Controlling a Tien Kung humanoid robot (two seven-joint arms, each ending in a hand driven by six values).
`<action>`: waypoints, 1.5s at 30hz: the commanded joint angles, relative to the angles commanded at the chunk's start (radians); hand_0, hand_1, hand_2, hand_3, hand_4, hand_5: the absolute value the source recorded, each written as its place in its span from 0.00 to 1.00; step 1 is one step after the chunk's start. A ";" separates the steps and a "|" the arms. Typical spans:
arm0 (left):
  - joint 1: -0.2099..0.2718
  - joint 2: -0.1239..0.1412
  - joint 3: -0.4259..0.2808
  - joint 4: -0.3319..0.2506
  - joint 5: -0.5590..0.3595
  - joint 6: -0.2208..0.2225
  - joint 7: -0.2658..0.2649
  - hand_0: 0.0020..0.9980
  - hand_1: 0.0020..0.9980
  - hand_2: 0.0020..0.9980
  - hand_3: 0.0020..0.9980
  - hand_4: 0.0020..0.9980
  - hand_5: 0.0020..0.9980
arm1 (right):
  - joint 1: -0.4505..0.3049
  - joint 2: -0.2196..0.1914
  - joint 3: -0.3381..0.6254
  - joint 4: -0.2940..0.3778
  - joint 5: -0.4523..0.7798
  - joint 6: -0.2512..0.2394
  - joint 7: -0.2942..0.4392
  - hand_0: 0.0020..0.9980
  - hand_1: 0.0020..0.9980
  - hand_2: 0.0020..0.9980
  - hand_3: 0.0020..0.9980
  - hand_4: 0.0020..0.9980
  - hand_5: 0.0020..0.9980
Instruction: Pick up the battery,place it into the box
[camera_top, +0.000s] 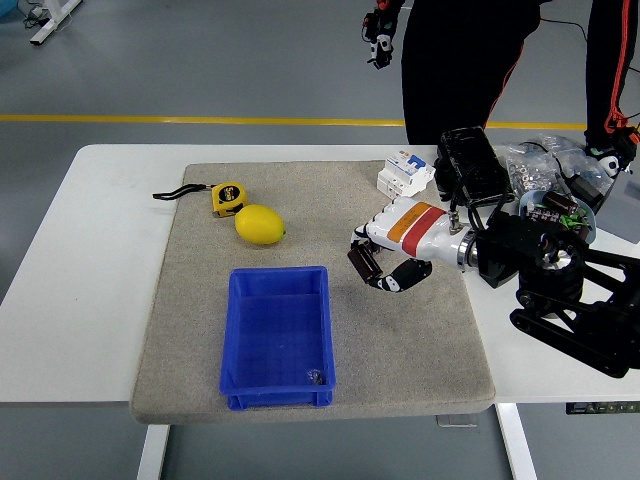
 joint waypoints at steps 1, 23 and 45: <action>0.000 0.000 0.000 0.000 -0.001 0.000 0.000 0.58 0.59 0.62 0.58 0.63 0.59 | 0.002 0.003 -0.001 0.018 -0.001 0.003 -0.006 0.55 0.51 0.55 0.50 0.69 0.33; -0.008 0.004 0.006 -0.001 -0.009 0.006 0.001 0.58 0.58 0.62 0.58 0.63 0.59 | 0.072 0.174 -0.122 -0.020 -0.001 0.063 -0.028 0.73 0.71 0.81 0.78 0.83 0.37; -0.014 0.007 0.003 -0.001 -0.001 0.004 0.002 0.58 0.58 0.62 0.58 0.63 0.58 | 0.103 0.161 -0.043 -0.179 -0.050 -0.034 0.059 0.72 0.73 0.81 0.85 0.87 0.39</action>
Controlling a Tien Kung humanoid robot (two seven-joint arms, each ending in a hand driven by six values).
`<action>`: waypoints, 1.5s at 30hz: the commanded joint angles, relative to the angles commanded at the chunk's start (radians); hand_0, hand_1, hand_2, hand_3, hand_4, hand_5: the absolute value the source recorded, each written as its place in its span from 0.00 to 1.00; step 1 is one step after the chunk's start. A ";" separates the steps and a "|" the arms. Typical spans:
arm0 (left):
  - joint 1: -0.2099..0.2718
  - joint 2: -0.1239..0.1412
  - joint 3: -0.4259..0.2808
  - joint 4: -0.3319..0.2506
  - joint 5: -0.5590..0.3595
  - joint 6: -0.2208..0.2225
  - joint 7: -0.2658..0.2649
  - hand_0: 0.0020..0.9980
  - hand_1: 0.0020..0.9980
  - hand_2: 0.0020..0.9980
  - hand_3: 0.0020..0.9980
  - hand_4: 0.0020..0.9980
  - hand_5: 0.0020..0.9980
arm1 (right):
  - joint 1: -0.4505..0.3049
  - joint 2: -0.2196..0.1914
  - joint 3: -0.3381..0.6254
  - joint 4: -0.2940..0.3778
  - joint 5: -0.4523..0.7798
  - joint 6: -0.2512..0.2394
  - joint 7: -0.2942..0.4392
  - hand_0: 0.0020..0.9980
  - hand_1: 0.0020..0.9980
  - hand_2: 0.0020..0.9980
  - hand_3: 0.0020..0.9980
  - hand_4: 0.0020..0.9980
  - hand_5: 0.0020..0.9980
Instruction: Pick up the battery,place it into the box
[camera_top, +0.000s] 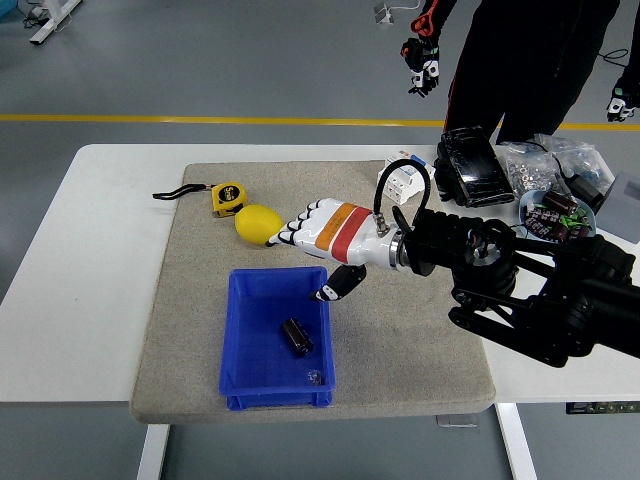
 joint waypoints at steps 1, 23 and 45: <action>-0.001 0.000 0.000 0.000 0.001 0.000 0.000 0.58 0.58 0.62 0.58 0.63 0.58 | 0.006 0.002 0.000 -0.037 0.006 -0.015 0.013 0.72 0.73 0.81 0.85 0.87 0.39; -0.031 -0.016 -0.011 -0.004 0.014 0.008 0.000 0.59 0.60 0.63 0.58 0.63 0.59 | -0.034 0.052 -0.149 -0.476 0.175 -0.150 0.084 0.71 0.70 0.76 0.73 0.82 0.39; -0.018 -0.015 -0.023 -0.003 0.030 0.005 0.001 0.58 0.60 0.62 0.58 0.62 0.58 | -0.032 0.048 -0.144 -0.424 0.161 -0.142 0.075 0.71 0.70 0.76 0.72 0.78 0.34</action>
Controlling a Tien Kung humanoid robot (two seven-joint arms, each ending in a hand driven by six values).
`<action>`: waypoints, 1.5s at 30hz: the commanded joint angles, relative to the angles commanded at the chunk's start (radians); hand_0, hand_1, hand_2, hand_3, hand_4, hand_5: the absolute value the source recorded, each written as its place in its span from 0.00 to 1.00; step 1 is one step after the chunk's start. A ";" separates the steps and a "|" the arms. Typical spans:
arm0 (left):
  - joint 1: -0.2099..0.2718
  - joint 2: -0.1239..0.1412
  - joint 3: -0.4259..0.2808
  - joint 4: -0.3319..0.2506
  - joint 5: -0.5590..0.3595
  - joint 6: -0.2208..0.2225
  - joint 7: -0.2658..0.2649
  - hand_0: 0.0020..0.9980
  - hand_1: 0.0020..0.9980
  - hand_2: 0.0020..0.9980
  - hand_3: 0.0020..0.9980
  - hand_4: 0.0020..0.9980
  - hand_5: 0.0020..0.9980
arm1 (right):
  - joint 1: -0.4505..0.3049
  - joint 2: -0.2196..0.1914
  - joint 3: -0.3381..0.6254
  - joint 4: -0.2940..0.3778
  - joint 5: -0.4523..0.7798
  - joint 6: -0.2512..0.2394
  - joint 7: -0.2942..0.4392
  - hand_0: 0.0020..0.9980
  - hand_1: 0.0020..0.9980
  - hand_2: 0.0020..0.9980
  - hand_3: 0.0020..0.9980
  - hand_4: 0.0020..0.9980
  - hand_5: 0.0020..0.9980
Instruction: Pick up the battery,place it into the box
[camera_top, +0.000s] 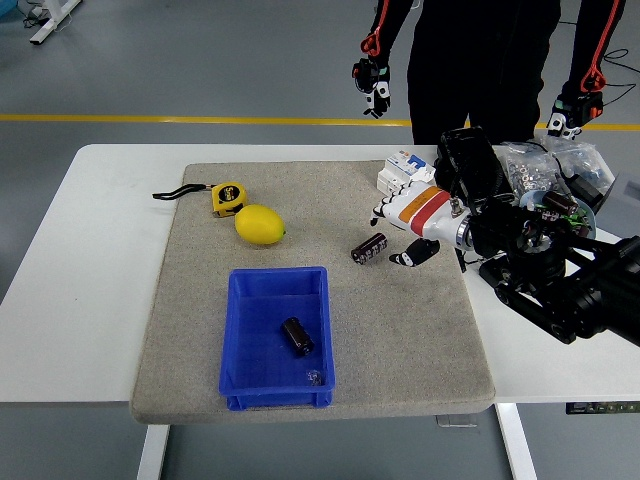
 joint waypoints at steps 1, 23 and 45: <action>0.001 0.000 0.001 0.000 0.001 -0.001 0.000 0.58 0.60 0.62 0.58 0.62 0.58 | -0.002 0.000 -0.001 0.001 0.000 0.000 0.000 0.71 0.70 0.76 0.72 0.78 0.34; -0.001 0.002 0.014 0.000 -0.017 -0.001 -0.002 0.58 0.60 0.63 0.58 0.62 0.58 | -0.003 -0.004 0.013 0.011 0.009 -0.001 0.000 0.72 0.70 0.76 0.73 0.77 0.34; 0.011 0.003 0.012 0.001 -0.015 -0.002 -0.003 0.58 0.60 0.62 0.58 0.63 0.58 | -0.022 -0.065 0.045 0.011 0.021 0.023 -0.002 0.72 0.71 0.77 0.73 0.78 0.34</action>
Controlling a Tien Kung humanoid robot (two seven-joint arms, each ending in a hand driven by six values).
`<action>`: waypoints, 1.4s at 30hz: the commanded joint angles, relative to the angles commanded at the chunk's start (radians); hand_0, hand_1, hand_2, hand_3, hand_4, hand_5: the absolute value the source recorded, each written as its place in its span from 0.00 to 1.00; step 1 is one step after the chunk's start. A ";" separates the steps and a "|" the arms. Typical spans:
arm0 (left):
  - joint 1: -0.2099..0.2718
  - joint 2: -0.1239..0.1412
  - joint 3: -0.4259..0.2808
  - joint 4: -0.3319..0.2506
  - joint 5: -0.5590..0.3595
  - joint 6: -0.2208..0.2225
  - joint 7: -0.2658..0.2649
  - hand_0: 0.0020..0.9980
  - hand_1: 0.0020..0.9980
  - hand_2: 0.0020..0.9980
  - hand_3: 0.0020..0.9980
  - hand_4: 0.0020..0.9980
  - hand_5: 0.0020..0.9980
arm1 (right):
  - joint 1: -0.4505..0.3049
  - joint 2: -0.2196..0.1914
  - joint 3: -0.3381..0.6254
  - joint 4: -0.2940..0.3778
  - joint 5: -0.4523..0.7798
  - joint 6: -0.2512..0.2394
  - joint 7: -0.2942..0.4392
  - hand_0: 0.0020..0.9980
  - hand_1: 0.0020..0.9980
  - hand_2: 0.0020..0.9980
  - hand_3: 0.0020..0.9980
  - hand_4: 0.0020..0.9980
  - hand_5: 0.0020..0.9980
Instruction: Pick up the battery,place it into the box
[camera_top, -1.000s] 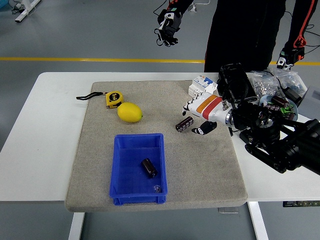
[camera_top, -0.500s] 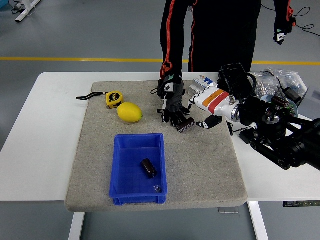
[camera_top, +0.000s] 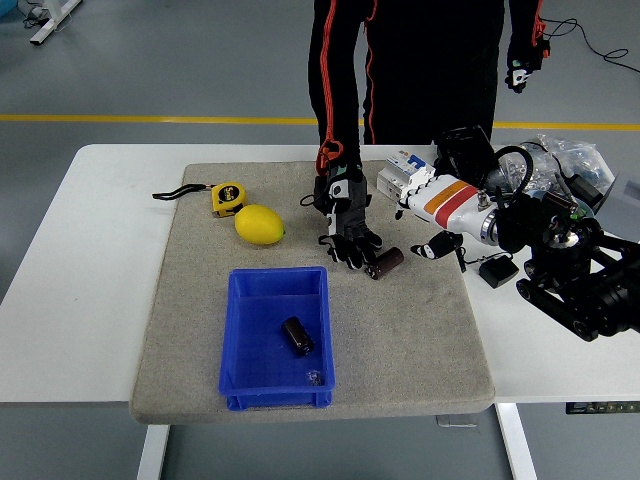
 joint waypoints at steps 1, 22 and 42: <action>0.000 0.000 0.000 0.000 0.000 0.000 0.000 0.58 0.60 0.62 0.58 0.63 0.58 | -0.001 0.000 -0.001 0.001 0.001 0.001 0.000 0.72 0.71 0.77 0.73 0.78 0.34; 0.003 0.002 0.005 0.001 -0.011 -0.001 -0.004 0.58 0.60 0.62 0.58 0.63 0.58 | 0.000 -0.055 -0.001 0.091 -0.073 0.056 0.007 0.72 0.70 0.77 0.72 0.78 0.35; 0.010 0.012 -0.006 0.003 0.010 -0.007 0.002 0.58 0.59 0.62 0.58 0.63 0.58 | 0.015 -0.115 -0.009 0.235 -0.164 0.139 -0.013 0.69 0.69 0.76 0.72 0.78 0.35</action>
